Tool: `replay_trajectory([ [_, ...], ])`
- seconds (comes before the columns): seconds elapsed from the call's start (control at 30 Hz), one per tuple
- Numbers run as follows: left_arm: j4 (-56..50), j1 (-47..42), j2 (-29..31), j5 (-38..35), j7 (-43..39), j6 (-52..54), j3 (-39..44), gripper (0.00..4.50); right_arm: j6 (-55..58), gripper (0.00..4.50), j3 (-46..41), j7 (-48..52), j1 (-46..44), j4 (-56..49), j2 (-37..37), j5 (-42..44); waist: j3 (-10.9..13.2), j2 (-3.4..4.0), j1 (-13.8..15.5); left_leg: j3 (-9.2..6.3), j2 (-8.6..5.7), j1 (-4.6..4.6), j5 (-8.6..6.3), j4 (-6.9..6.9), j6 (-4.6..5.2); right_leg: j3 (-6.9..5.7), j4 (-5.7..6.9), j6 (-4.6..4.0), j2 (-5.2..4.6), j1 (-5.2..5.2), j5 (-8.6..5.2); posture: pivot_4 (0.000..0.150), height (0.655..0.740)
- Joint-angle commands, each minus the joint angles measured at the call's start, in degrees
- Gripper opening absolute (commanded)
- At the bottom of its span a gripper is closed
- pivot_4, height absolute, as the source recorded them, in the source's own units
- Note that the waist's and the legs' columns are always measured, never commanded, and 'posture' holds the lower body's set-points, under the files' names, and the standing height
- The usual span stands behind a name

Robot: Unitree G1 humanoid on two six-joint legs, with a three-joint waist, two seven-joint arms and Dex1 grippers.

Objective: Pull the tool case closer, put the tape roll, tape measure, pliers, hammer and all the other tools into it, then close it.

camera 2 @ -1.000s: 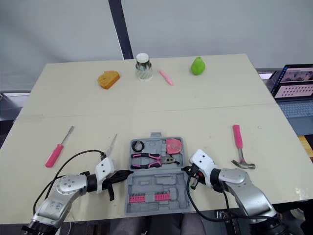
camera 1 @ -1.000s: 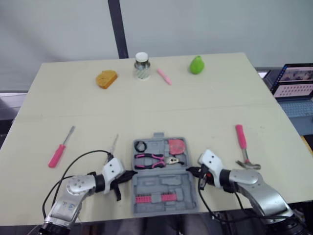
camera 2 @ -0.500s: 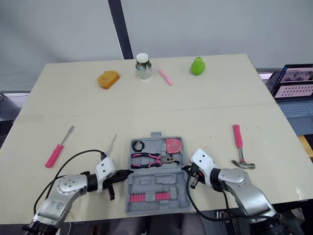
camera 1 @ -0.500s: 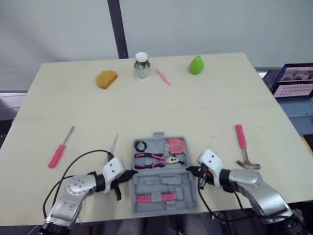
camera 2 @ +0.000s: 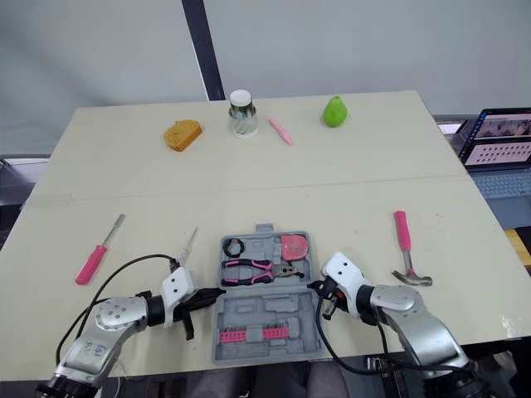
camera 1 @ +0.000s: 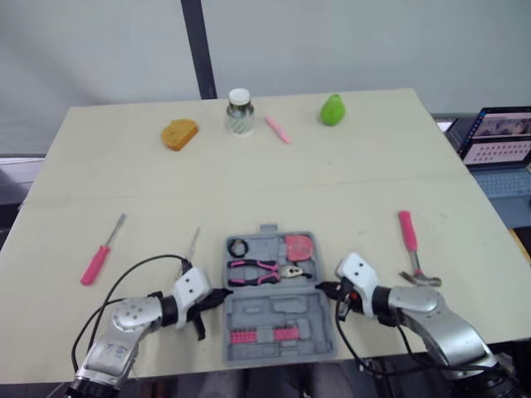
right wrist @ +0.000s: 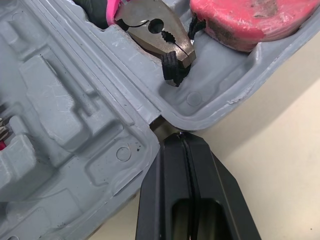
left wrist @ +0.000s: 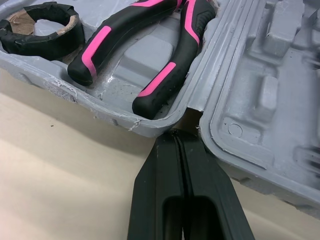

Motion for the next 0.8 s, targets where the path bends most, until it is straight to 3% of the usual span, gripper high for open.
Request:
replay_trajectory([
  [0.03, -0.36, -0.42, -0.65, -0.32, 0.91, -0.51, 0.46, 0.05, -0.01, 0.0, -0.29, -0.96, -0.63, 0.08, 0.42, -0.26, 0.0, 0.0, 0.01, 0.0, -0.01, -0.01, 0.0, 0.0, 0.0, 0.0, 0.01, 0.0, 0.0, -0.02, 0.0, 0.15, 0.7391],
  [0.8, -0.23, -0.99, -1.24, -0.41, 1.98, 0.06, 1.34, 0.05, -0.7, 0.0, -0.16, -2.99, -2.96, 2.8, 2.5, -1.72, 0.0, 0.0, -0.16, 0.06, 0.02, -0.01, 0.01, 0.01, -0.02, 0.0, 0.17, -0.01, 0.03, -0.1, -0.01, 0.15, 0.7391],
])
